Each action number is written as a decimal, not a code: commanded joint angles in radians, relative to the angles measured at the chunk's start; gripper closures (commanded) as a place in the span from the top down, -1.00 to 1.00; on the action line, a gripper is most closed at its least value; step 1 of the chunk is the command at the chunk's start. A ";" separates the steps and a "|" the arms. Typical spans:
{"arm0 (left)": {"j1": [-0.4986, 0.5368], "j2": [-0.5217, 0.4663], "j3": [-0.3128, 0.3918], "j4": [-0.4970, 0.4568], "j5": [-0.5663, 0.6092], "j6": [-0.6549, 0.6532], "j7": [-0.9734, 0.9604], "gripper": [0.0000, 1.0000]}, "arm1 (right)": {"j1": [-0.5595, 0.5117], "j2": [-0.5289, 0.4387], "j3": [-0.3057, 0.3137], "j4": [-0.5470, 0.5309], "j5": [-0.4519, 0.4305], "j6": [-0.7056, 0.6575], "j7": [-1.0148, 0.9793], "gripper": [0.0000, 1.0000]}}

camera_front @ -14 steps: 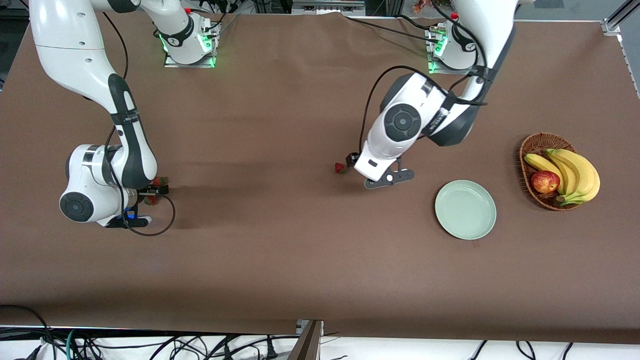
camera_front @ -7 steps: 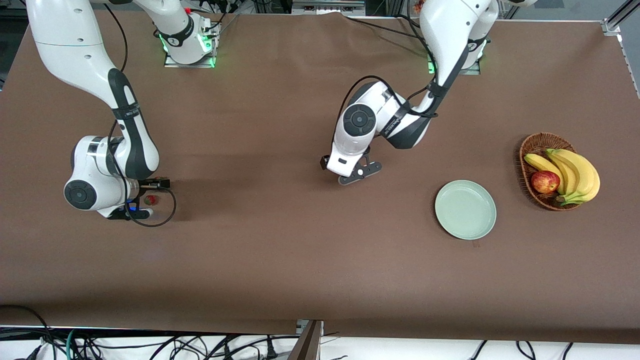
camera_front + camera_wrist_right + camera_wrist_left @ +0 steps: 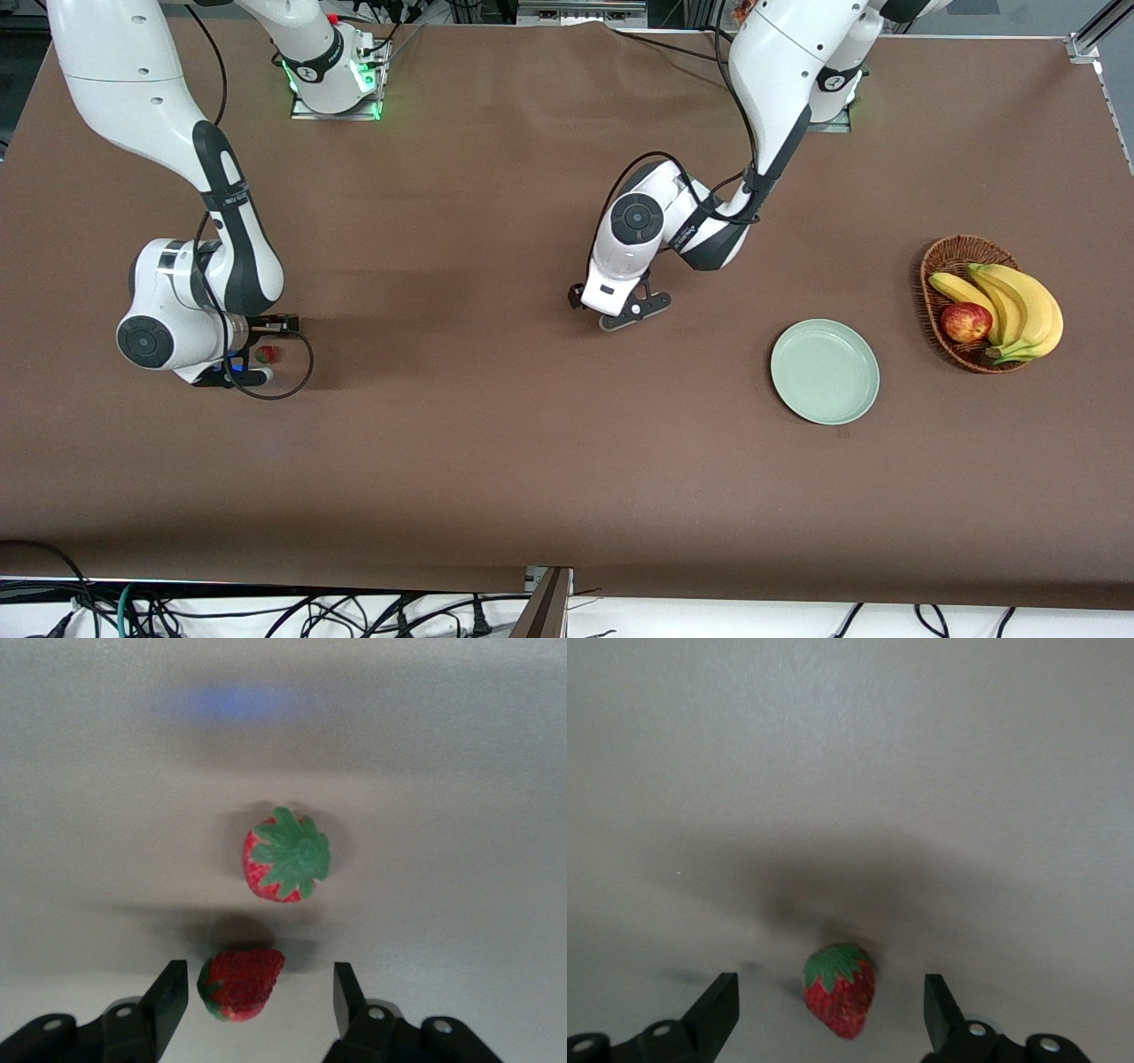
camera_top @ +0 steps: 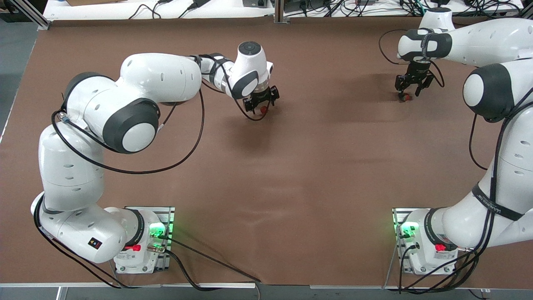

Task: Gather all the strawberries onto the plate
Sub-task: 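Grasp the middle strawberry with the left gripper while the right gripper grasps another, then carry the strawberry to the plate with the left gripper while the right gripper carries another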

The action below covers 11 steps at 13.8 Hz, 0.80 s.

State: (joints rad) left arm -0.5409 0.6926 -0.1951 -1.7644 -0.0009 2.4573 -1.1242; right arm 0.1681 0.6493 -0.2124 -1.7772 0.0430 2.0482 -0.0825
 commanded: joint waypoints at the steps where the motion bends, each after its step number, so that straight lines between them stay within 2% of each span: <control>1: -0.014 -0.007 0.011 -0.023 0.018 0.031 -0.020 0.36 | -0.004 -0.028 0.007 -0.039 0.020 0.021 -0.014 0.20; 4: -0.014 -0.013 0.011 -0.021 0.018 0.031 -0.022 -0.54 | -0.002 -0.028 0.010 -0.039 0.032 0.020 -0.014 -0.38; 5: -0.014 -0.016 0.011 -0.020 0.016 0.029 -0.020 -0.61 | -0.001 -0.028 0.011 -0.034 0.034 0.020 -0.013 -0.48; 7: -0.014 -0.018 0.011 -0.015 0.016 0.022 -0.013 -0.86 | 0.013 -0.030 0.015 -0.010 0.058 0.018 0.001 -0.53; 9: -0.008 -0.033 0.011 -0.010 0.016 0.008 -0.008 -0.90 | 0.048 -0.028 0.025 0.037 0.145 0.004 0.003 -0.53; 11: 0.013 -0.076 0.014 0.012 0.018 -0.100 0.007 -0.90 | 0.102 -0.028 0.028 0.067 0.199 0.006 0.083 -0.53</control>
State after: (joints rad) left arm -0.5397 0.6780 -0.1914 -1.7644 -0.0007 2.4544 -1.1246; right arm 0.2229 0.6389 -0.1881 -1.7275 0.1970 2.0631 -0.0646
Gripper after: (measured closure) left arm 0.670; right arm 0.634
